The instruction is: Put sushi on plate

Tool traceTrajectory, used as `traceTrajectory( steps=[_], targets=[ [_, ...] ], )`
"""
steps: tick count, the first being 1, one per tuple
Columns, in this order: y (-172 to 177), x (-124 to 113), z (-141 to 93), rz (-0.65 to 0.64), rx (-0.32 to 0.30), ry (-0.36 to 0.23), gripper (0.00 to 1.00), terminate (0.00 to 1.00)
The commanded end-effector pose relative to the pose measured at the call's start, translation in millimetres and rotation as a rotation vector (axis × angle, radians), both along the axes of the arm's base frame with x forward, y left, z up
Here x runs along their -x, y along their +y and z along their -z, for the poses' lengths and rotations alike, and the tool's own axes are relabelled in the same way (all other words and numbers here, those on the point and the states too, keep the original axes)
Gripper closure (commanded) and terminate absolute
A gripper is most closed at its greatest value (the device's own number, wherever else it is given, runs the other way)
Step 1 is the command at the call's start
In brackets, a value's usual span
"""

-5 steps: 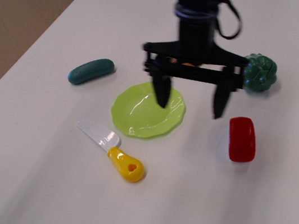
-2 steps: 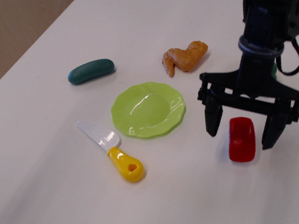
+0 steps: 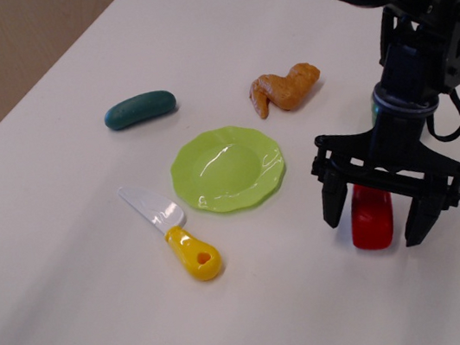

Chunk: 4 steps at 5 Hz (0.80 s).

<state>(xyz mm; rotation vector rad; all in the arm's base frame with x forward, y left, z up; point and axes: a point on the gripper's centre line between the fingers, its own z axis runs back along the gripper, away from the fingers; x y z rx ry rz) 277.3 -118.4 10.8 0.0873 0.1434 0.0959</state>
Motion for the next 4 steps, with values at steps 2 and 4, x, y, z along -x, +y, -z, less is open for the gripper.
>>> traceTrajectory(
  steps=[2,4],
  targets=[
    [6.9,-4.0,-15.3,0.005,0.038,-0.158,1.00,0.00],
    [66.3,4.3,-57.7,-0.157,-0.039,-0.218,1.00,0.00]
  ],
)
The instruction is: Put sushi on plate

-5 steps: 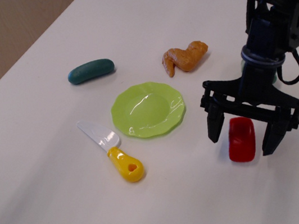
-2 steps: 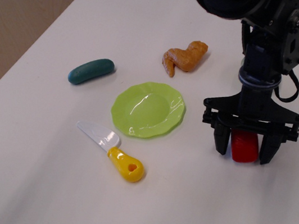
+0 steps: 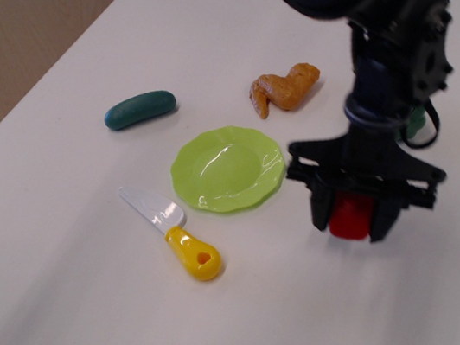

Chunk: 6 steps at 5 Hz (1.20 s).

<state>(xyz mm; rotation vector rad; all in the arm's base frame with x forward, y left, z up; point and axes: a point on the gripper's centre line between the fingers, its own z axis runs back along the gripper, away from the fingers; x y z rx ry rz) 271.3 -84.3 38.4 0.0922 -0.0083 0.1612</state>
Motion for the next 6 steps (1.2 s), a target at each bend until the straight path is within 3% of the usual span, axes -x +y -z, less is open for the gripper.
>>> traceTrajectory(
  steps=[1,3,5,6],
  targets=[
    [66.5,-7.6,-33.9,-0.199,-0.020,-0.067,1.00,0.00],
    [110.4,-17.1,-13.5,-0.306,-0.008,-0.024,1.00,0.00],
    [109.0,-22.5,10.7,-0.283,0.016,0.016,1.00,0.00],
    [104.6,-24.5,13.8,-0.279,0.041,0.004,0.00,0.00]
  ],
)
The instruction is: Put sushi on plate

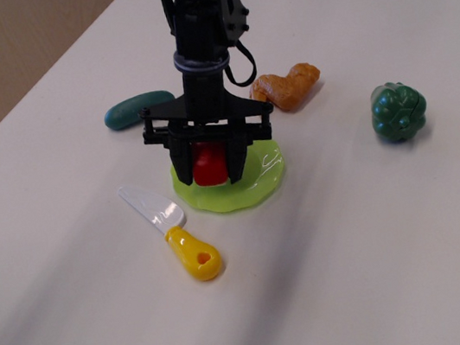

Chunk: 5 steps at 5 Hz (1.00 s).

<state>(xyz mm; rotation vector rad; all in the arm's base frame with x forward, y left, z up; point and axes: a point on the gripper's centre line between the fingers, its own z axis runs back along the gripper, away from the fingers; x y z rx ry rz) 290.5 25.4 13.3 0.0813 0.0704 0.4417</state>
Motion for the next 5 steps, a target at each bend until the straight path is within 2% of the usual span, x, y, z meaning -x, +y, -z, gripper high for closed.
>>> traceTrajectory(
  steps=[1,2,4,5],
  targets=[
    [-7.8,-5.4,-10.7,0.009,0.022,-0.061,0.00,0.00],
    [-7.2,-0.6,-27.5,-0.013,-0.012,-0.089,0.00,0.00],
    [-16.1,5.7,-80.0,0.010,-0.057,-0.170,0.00,0.00],
    [-16.1,5.7,-80.0,0.010,-0.057,-0.170,0.00,0.00]
  ],
)
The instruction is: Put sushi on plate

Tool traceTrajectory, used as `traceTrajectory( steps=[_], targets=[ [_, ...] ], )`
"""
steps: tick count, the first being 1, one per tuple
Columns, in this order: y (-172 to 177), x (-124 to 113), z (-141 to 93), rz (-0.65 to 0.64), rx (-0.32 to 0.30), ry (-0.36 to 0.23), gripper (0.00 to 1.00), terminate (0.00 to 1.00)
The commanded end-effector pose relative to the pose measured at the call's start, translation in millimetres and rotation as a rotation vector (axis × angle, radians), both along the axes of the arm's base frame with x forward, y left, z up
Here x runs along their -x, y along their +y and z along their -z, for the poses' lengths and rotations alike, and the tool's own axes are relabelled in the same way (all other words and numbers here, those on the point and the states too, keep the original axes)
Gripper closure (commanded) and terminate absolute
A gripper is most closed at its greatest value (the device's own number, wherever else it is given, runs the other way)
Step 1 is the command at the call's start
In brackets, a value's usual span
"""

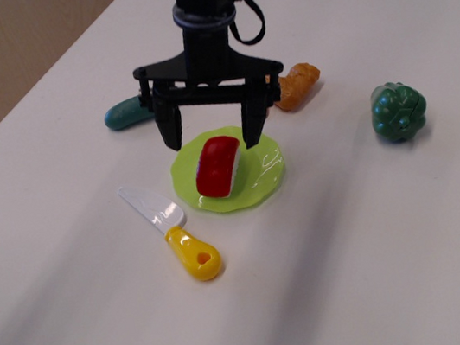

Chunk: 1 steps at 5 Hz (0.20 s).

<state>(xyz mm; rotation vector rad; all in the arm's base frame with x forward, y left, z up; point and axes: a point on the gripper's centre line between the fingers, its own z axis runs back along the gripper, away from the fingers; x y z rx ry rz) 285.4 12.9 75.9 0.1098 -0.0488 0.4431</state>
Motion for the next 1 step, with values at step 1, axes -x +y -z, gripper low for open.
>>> traceTrajectory(
  steps=[1],
  targets=[
    [-3.6,0.6,-17.4,0.007,-0.003,-0.061,0.00,1.00]
  ],
)
